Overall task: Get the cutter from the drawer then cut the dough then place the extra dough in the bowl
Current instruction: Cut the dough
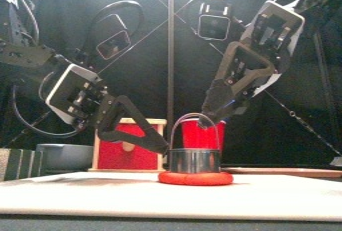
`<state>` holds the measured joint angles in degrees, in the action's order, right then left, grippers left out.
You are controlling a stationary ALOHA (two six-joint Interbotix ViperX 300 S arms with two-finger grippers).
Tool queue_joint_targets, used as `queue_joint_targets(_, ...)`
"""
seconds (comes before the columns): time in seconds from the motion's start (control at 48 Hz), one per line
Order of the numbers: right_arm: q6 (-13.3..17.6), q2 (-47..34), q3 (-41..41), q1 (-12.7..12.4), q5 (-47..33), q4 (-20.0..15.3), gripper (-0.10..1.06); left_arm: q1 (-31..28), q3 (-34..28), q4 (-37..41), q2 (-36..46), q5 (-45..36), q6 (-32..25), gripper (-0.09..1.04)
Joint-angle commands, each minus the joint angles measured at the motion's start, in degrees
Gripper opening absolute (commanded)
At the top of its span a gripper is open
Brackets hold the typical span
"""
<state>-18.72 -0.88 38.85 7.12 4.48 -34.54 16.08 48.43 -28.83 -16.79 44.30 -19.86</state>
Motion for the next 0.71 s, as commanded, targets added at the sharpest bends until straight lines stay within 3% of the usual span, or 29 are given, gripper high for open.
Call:
queue_joint_targets(0.021,0.1,1.6,-2.9,-1.4,3.9,2.0,0.85,-0.2,-1.5,0.4,-0.4,0.6,0.1,0.58)
queue_joint_targets(0.312,0.3,-0.4,-7.1,-1.9,9.8,6.2,0.85,-0.2,-2.5,0.4,-2.3,0.5,0.2,0.57)
queue_joint_targets(0.479,1.4,-1.1,-8.8,-2.4,11.8,10.5,0.85,-0.2,-2.5,0.4,-2.4,0.5,0.2,0.57)
queue_joint_targets(0.583,4.6,-1.3,-9.8,-2.6,13.0,14.4,0.85,-0.2,-2.5,0.4,-2.5,0.5,0.2,0.57)
queue_joint_targets(0.708,12.0,-2.5,-11.2,-2.7,16.8,21.4,0.85,-0.2,-2.5,0.4,-2.8,0.5,0.3,0.57)
